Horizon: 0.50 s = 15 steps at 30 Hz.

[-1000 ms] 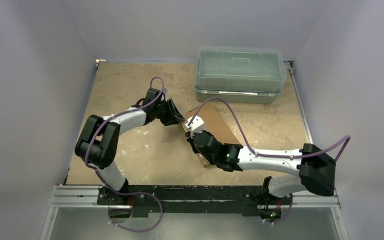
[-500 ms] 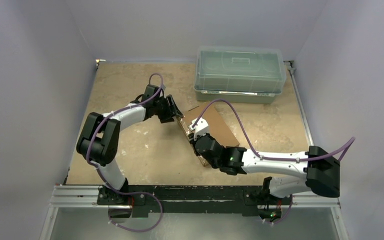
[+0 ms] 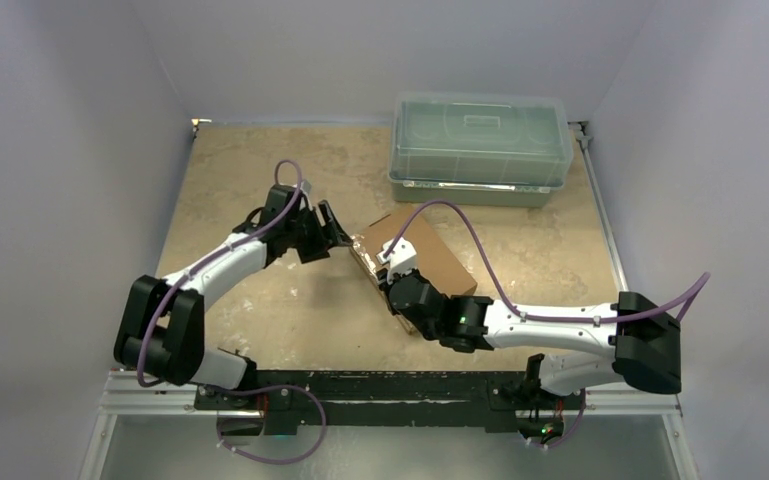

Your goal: Unpack the express box

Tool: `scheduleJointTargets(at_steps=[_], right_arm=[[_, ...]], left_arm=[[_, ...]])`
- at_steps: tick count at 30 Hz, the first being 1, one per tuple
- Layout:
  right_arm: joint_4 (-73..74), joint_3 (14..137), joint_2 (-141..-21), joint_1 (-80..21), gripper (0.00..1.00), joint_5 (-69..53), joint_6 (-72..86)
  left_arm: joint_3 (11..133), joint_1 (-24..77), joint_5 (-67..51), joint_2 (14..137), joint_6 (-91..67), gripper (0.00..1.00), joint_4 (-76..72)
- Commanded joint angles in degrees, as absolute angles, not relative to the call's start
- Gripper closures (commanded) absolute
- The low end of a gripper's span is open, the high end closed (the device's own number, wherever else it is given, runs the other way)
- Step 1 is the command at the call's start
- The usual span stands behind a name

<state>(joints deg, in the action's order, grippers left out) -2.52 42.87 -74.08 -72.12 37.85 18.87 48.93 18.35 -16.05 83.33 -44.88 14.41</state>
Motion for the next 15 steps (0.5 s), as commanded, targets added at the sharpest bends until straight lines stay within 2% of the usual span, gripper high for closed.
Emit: scheduleJointTargets(at_steps=[1, 6, 15], right_arm=[[-1.2, 45.4, -73.8, -72.7, 1.00, 38.9, 19.0], [-0.6, 46.7, -74.3, -73.1, 1.00, 39.5, 18.6], [3.1, 48.1, -73.2, -74.9, 1.00, 40.9, 18.5]], left_arm=[[46.3, 21.6, -18.7, 78.7, -50.4, 0.32, 9.2], [46.8, 26.6, -17.2, 82.9, -51.9, 0.32, 4.9], [48.8, 26.7, -7.1, 91.0, -47.7, 0.36, 7.4]])
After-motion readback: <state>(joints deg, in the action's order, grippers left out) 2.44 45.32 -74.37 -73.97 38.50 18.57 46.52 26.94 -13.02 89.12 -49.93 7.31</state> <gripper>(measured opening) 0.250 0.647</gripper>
